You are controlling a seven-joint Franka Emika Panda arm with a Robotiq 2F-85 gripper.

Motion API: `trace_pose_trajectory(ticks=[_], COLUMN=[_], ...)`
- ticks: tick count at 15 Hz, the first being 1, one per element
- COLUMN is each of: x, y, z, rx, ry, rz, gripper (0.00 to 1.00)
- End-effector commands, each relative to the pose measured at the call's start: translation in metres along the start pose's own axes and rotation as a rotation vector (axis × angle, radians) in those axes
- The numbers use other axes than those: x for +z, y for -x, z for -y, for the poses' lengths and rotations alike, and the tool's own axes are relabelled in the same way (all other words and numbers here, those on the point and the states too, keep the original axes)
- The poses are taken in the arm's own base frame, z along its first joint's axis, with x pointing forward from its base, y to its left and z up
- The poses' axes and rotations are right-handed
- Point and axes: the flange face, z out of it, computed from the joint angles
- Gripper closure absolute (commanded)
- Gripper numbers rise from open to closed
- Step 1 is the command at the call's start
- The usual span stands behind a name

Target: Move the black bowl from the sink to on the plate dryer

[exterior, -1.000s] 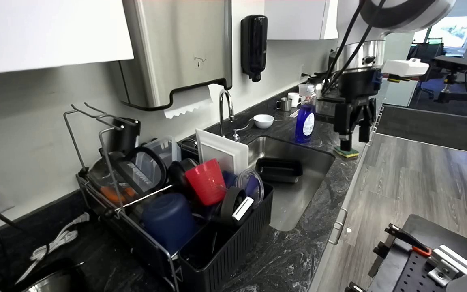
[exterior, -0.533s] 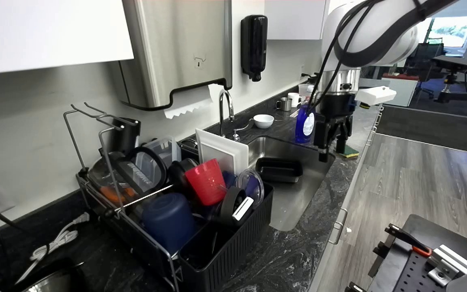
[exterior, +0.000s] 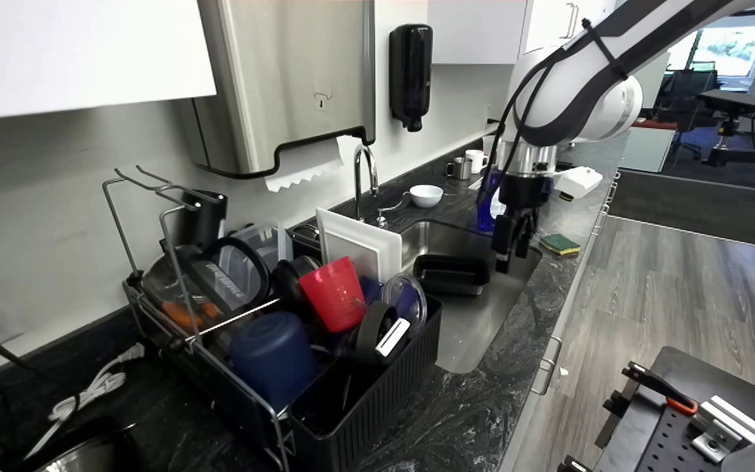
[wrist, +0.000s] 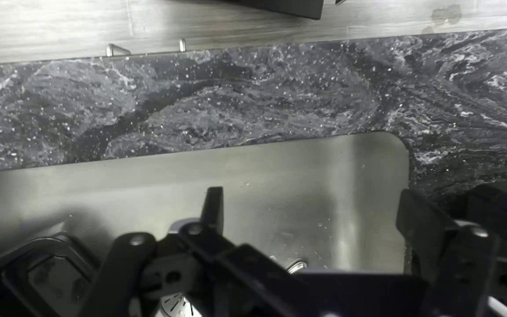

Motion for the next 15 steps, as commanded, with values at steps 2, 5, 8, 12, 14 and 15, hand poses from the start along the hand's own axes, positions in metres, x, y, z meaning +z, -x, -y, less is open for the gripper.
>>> trace_pose_trajectory(ticks=[2, 5, 8, 12, 14, 15], x=[0.017, 0.033, 0.042, 0.045, 0.043, 0.043], y=[-0.035, -0.065, -0.094, -0.094, -0.094, -0.094], z=[-0.016, -0.028, -0.036, -0.035, -0.035, -0.035], rx=[-0.049, -0.048, -0.028, -0.029, -0.029, -0.029], ry=[0.015, 0.050, 0.096, 0.090, 0.090, 0.090], rz=[-0.044, -0.084, -0.098, -0.097, -0.100, -0.101], gripper=[0.00, 0.00, 0.00, 0.00, 0.00, 0.00])
